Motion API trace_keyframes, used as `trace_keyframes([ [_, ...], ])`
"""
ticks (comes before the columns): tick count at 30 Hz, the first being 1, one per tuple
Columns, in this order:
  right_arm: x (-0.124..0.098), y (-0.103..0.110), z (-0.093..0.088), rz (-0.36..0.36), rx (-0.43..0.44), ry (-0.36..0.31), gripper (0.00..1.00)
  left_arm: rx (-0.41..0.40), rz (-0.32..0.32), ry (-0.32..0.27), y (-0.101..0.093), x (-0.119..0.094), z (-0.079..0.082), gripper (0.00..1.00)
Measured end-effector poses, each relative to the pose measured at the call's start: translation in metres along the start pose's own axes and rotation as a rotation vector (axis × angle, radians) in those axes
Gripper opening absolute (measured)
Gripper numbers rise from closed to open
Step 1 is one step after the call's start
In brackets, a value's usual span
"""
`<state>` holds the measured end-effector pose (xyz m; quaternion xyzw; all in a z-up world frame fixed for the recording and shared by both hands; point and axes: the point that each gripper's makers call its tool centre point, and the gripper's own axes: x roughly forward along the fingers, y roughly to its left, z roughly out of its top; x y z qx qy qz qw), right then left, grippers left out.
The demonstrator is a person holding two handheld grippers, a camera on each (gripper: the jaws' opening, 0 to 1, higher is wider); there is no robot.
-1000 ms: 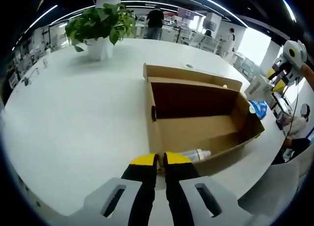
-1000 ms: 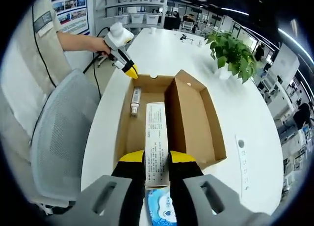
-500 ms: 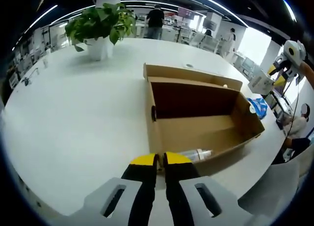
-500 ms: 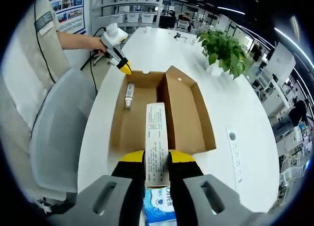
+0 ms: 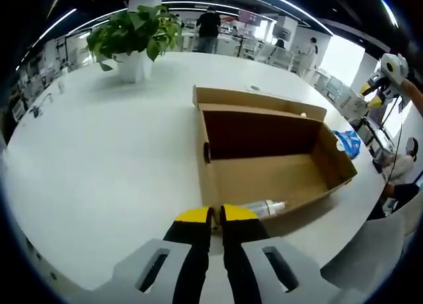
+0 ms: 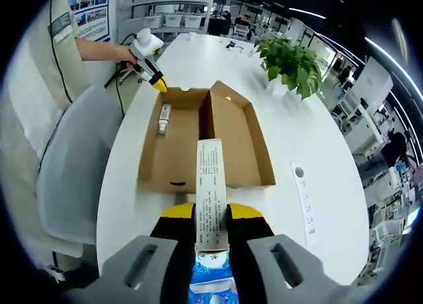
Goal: Operate the shoe box by opening the lid, removing the specified soft item, and placing it in the target area until the item is outside and the box remains undamaged.
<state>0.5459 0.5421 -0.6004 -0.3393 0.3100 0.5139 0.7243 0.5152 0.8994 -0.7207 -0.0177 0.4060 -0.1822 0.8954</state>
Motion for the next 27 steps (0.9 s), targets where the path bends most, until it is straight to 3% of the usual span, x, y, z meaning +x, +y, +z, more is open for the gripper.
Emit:
trace_keyframes([
  [27,-0.022,-0.035,-0.072,-0.064,0.047,0.104,0.15,0.021,0.018,0.023,-0.003,-0.002,0.001,0.02],
])
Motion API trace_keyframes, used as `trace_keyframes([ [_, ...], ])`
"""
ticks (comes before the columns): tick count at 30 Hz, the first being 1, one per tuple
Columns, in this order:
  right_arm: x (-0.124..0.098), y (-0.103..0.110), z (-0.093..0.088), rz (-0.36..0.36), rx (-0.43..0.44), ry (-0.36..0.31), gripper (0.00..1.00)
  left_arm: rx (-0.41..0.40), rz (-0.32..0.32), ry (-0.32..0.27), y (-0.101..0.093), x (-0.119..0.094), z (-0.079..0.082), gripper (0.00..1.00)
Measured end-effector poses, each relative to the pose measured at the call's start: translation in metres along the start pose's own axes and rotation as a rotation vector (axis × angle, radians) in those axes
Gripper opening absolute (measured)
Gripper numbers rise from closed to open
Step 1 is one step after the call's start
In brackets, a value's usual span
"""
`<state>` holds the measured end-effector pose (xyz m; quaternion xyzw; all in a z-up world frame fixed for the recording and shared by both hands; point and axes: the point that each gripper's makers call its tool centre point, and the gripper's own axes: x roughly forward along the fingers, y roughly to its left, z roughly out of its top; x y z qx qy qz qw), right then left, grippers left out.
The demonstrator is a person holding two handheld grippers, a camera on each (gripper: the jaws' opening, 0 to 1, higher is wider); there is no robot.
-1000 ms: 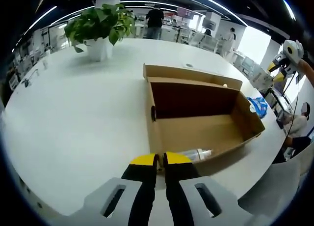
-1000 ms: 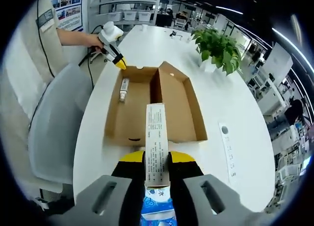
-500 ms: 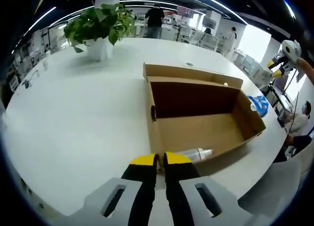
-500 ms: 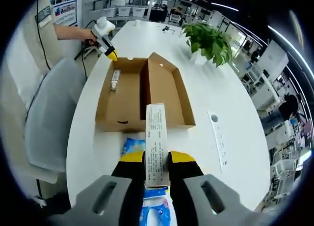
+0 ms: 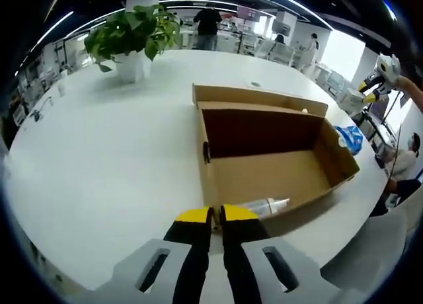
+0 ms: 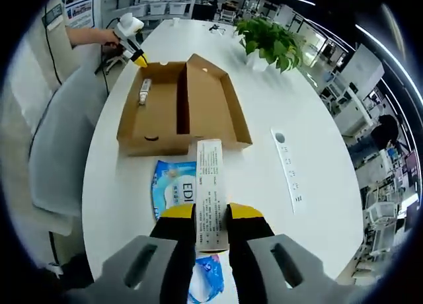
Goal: Operate the shoe box by opening the lid, removing the specified soft item, and placing it in the target area until the item is outside and the box remains undamaged.
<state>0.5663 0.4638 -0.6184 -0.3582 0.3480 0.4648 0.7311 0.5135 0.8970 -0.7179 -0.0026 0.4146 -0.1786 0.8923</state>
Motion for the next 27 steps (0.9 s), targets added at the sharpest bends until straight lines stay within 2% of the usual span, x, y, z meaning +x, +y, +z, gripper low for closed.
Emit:
trace_keyframes([
  [8,0.004,-0.010,-0.017,-0.013,0.006,0.031,0.15,0.017,0.008,0.012,0.000,0.000,0.000,0.02],
  [27,0.021,-0.025,-0.071,0.011,0.009,0.097,0.15,0.032,0.039,0.039,0.000,0.001,0.000,0.02],
])
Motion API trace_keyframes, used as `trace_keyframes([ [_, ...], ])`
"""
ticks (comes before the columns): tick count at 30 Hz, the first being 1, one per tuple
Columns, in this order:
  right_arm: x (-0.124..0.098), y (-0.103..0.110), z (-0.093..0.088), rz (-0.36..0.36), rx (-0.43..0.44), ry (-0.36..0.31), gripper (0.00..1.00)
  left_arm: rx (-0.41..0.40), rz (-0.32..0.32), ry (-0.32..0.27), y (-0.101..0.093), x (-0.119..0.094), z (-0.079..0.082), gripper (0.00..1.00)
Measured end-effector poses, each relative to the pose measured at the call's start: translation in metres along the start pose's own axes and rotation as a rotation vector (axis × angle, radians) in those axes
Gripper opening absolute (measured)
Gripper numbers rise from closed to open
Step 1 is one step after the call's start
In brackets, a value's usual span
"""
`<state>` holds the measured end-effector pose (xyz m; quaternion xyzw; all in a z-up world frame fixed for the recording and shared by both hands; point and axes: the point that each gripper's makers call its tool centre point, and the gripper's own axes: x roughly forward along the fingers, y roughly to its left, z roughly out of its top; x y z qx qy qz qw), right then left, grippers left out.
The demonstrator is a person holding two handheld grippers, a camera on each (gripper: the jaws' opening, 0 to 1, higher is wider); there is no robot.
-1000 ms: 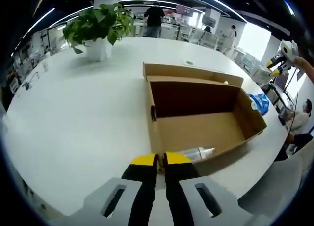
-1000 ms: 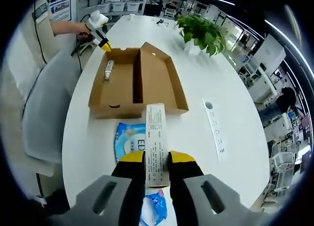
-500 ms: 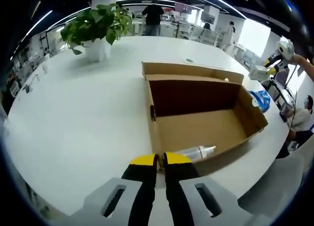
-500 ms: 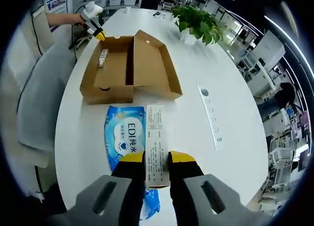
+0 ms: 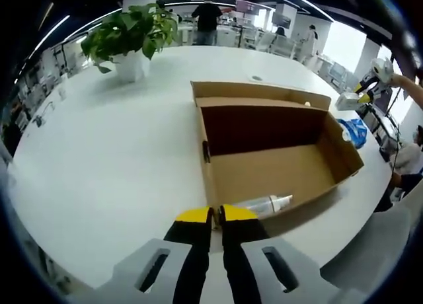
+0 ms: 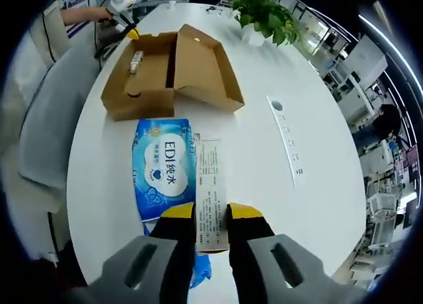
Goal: Operate the shoe box by opening the lid, removing the specified soft item, and placing it in the target area until the item is outside and the box remains undamaged.
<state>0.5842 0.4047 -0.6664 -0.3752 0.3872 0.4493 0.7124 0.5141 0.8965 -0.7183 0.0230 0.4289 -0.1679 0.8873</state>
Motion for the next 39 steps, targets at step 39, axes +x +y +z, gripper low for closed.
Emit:
trace_keyframes([
  [39,0.048,-0.021,-0.105,0.031,-0.008,0.138,0.15,0.000,0.046,0.044,-0.001,0.001,-0.001,0.02],
])
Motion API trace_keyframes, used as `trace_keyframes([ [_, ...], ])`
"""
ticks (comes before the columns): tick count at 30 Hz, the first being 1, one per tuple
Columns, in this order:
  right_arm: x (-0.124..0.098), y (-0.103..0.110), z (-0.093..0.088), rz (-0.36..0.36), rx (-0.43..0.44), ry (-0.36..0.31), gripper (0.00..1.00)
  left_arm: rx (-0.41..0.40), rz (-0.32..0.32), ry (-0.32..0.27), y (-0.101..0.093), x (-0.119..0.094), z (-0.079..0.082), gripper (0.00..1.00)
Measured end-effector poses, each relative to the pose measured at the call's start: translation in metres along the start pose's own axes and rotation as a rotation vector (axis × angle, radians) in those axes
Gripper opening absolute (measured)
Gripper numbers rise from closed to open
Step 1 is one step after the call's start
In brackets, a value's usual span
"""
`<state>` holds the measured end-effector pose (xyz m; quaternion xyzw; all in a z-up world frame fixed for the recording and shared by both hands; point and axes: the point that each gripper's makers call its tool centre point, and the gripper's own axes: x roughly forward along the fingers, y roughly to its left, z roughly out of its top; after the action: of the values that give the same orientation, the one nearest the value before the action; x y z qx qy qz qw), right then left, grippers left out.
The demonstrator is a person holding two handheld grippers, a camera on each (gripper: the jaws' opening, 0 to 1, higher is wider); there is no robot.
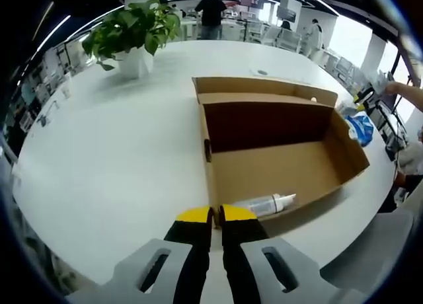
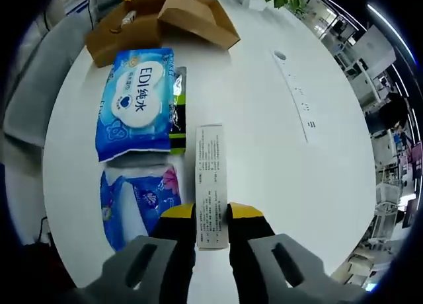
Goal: Operate the shoe box by opening the lid, removing the specified soft item, and placing it in the target area until the item is outside and the box remains undamaged.
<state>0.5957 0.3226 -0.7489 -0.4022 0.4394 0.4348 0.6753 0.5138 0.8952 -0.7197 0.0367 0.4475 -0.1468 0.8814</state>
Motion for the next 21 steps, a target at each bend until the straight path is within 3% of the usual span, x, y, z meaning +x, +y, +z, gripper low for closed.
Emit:
trace_keyframes([
  [21,-0.006,0.012,-0.022,0.033,-0.059,0.033,0.16,0.007,0.002,0.011,0.003,0.002,0.000,0.02],
])
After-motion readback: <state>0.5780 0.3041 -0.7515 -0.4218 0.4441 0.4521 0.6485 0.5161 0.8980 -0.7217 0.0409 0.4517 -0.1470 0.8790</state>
